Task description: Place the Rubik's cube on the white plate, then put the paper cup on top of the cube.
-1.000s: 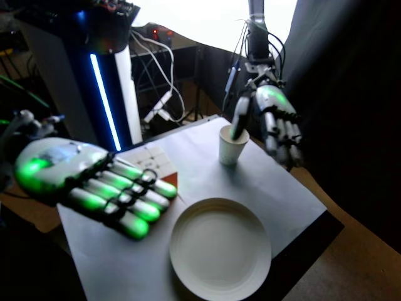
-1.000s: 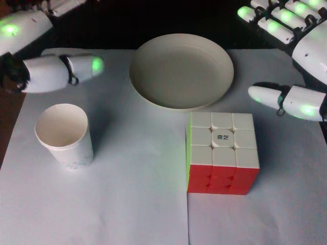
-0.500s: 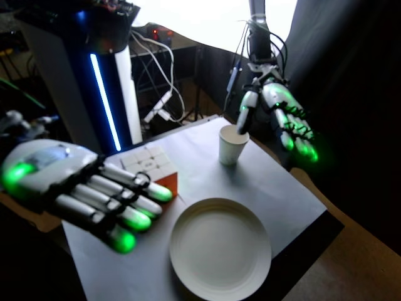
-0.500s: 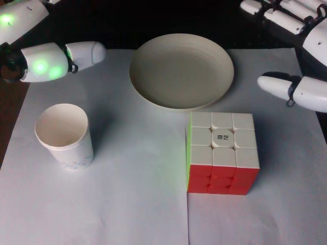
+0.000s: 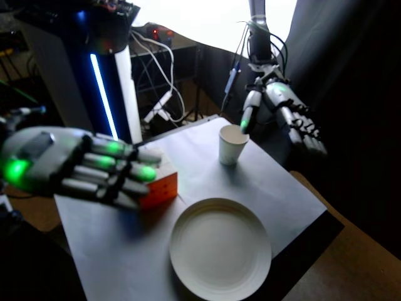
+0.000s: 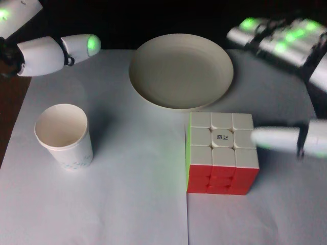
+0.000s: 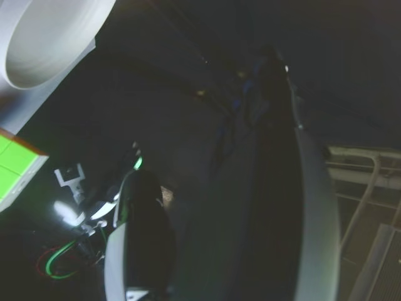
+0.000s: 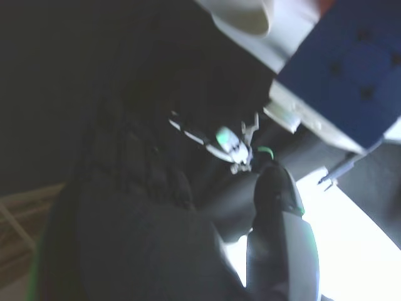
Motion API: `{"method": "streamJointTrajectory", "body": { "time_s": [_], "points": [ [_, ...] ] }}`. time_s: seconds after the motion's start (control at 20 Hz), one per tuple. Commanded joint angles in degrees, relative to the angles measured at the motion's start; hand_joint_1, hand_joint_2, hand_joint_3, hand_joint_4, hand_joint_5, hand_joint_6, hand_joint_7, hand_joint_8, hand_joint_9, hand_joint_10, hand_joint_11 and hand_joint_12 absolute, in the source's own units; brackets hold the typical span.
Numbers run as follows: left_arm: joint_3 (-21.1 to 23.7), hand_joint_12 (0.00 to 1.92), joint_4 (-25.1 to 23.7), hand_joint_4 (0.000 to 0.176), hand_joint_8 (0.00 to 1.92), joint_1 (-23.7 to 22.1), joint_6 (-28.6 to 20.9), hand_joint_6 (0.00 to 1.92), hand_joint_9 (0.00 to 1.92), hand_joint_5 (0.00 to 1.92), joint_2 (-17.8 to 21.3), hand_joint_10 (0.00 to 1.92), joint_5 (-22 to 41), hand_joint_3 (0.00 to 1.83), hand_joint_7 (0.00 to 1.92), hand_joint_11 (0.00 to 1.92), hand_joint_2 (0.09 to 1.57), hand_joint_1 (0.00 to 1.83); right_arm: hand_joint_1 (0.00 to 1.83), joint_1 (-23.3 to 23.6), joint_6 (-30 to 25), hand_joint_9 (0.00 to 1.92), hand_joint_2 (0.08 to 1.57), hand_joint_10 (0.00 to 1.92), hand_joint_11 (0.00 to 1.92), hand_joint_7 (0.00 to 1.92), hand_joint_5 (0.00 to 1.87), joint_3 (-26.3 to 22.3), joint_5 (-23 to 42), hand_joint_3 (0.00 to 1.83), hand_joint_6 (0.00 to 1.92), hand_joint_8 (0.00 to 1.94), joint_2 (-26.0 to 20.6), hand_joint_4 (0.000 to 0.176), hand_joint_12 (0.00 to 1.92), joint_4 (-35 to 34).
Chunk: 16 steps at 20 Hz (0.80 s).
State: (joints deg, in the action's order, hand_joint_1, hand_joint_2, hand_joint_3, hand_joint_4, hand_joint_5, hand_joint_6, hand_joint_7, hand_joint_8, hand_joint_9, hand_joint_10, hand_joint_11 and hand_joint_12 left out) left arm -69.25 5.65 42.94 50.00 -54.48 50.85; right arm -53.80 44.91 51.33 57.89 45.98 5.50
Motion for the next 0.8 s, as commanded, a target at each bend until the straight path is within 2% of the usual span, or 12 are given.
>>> {"method": "streamJointTrajectory", "body": {
  "time_s": [0.0,0.15,0.2,0.25,0.3,0.4,0.5,0.55,0.6,0.65,0.7,0.75],
  "points": [
    [-0.1,0.03,0.9,0.089,0.00,-0.4,0.1,0.00,0.00,0.00,0.1,0.00,7.4,0.00,0.00,0.00,1.26,0.28,0.58,0.2,-2.0,0.00,1.03,0.00,0.00,0.00,0.00,-0.2,6.8,0.00,0.00,0.00,0.6,0.018,0.48,0.3],
    [-0.1,0.00,1.2,0.106,0.00,-0.4,0.2,0.00,0.00,0.00,0.1,0.00,7.4,0.00,0.00,0.00,1.25,0.32,0.63,-0.7,-4.8,0.00,1.00,0.00,0.00,0.00,0.00,-0.2,6.8,0.00,0.00,0.00,1.6,0.022,0.17,2.7],
    [-0.1,0.00,1.3,0.097,0.00,-0.4,0.2,0.00,0.00,0.00,0.1,0.00,7.4,0.00,0.00,0.00,1.26,0.30,0.62,-1.3,-5.2,0.00,1.00,0.00,0.00,0.00,0.00,-0.2,6.8,0.00,0.00,0.00,2.2,0.055,0.12,3.0],
    [-0.1,0.00,1.3,0.097,0.00,-0.4,0.2,0.00,0.00,0.00,0.1,0.00,7.4,0.00,0.00,0.00,1.26,0.26,0.60,-2.0,-5.3,0.00,0.98,0.00,0.00,0.00,0.00,-0.1,6.8,0.00,0.00,0.00,2.9,0.011,0.51,3.0],
    [-0.1,0.00,1.4,0.097,0.00,-0.4,0.2,0.00,0.00,0.00,0.0,0.00,7.4,0.00,0.00,0.00,1.25,0.27,0.65,-2.6,-5.5,0.00,0.95,0.00,0.00,0.00,0.00,0.5,6.4,0.00,0.00,0.00,3.8,0.000,0.60,2.9],
    [-0.1,0.00,1.6,0.102,0.00,-0.4,0.2,0.00,0.00,0.00,0.0,0.00,7.5,0.00,0.00,0.00,1.25,0.31,0.71,-2.8,-5.9,0.00,0.94,0.00,0.00,0.00,0.00,2.3,4.4,0.00,0.00,0.00,6.4,0.000,0.64,2.2],
    [-0.1,0.02,1.6,0.072,0.00,-0.4,0.2,0.00,0.00,0.00,-0.2,0.00,7.3,0.00,0.00,0.03,1.26,0.27,0.64,-2.8,-5.9,0.00,0.99,0.00,0.00,0.00,0.00,4.2,2.0,0.00,0.00,0.00,8.8,0.003,0.00,1.6],
    [-0.1,0.02,1.6,0.067,0.00,-0.4,0.2,0.00,0.00,0.00,-0.2,0.00,7.3,0.00,0.00,0.02,1.26,0.27,0.69,-2.8,-5.9,0.00,0.98,0.00,0.00,0.00,0.00,4.9,1.3,0.00,0.00,0.00,9.7,0.000,0.00,1.0],
    [-0.1,0.03,1.6,0.090,0.00,-0.4,0.2,0.00,0.00,0.01,-0.2,0.00,7.3,0.00,0.00,0.01,1.25,0.31,0.74,-2.8,-5.9,0.00,0.98,0.00,0.00,0.00,0.00,5.4,1.1,0.00,0.00,0.00,10.4,0.044,0.00,0.5],
    [-0.1,0.03,1.6,0.084,0.00,-0.4,0.2,0.00,0.00,0.01,-0.2,0.00,7.3,0.00,0.00,0.00,1.25,0.33,0.73,-2.8,-5.9,0.00,0.99,0.00,0.00,0.00,0.00,6.0,0.9,0.00,0.00,0.00,11.2,0.041,0.00,-0.1],
    [-0.1,0.05,1.6,0.077,0.00,-0.4,0.2,0.00,0.00,0.00,-0.2,0.00,7.3,0.00,0.00,0.00,1.27,0.32,0.82,-2.8,-5.9,0.00,1.02,0.00,0.01,0.00,0.00,6.4,0.7,0.02,0.00,0.00,11.7,0.000,0.01,-0.5],
    [-0.1,0.04,1.6,0.072,0.00,-0.3,0.2,0.00,0.00,0.00,-0.2,0.00,7.3,0.00,0.00,0.00,1.27,0.30,0.86,-2.8,-5.9,0.05,1.05,0.08,0.00,0.05,0.01,6.7,0.5,0.01,0.00,0.01,12.1,0.000,0.40,-0.6]
  ]
}}
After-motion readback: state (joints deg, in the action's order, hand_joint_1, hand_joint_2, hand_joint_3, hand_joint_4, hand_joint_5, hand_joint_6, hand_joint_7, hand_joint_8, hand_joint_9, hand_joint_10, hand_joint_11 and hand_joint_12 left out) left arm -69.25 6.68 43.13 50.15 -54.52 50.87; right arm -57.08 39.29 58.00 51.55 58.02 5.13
